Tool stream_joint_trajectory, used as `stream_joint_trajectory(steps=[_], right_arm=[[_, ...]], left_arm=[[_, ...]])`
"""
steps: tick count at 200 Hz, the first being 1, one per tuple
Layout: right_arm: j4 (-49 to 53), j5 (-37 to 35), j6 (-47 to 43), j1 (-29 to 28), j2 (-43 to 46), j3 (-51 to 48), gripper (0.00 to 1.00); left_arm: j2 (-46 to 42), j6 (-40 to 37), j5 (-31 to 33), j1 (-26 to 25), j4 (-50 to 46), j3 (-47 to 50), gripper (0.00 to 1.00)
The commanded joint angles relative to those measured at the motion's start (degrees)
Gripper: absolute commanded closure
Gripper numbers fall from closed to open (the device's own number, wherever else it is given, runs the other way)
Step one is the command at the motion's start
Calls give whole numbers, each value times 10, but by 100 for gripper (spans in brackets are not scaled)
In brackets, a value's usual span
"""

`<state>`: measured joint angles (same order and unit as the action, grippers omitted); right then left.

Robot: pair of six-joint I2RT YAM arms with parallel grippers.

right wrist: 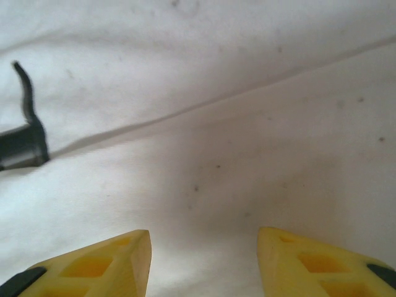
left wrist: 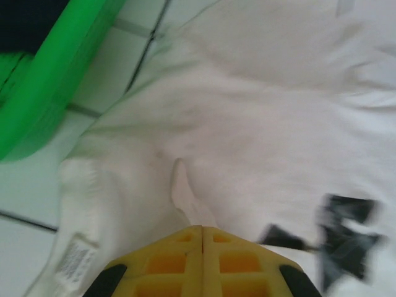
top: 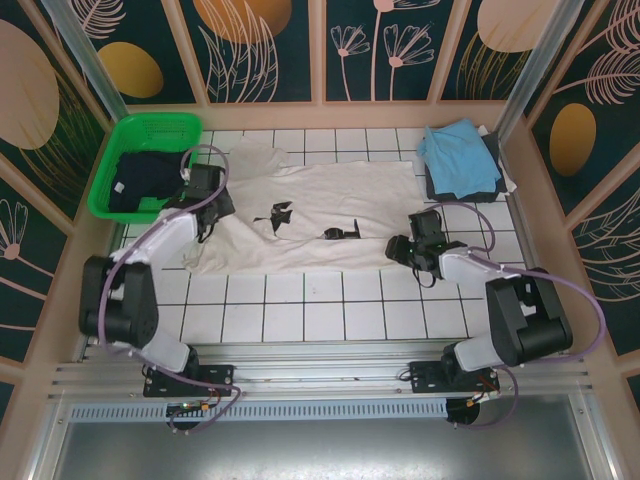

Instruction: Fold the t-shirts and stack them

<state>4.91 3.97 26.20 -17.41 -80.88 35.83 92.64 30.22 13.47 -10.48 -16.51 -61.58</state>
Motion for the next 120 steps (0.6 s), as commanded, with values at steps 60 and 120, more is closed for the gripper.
stream_joint_trajectory(steps=[60, 120], right_arm=[[-78, 54, -24, -146, -42, 159, 49], [-50, 68, -83, -266, -352, 483, 53]], left_arm=[[35, 93, 110, 4, -130, -5, 53], [-29, 112, 61, 30, -80, 97, 47]])
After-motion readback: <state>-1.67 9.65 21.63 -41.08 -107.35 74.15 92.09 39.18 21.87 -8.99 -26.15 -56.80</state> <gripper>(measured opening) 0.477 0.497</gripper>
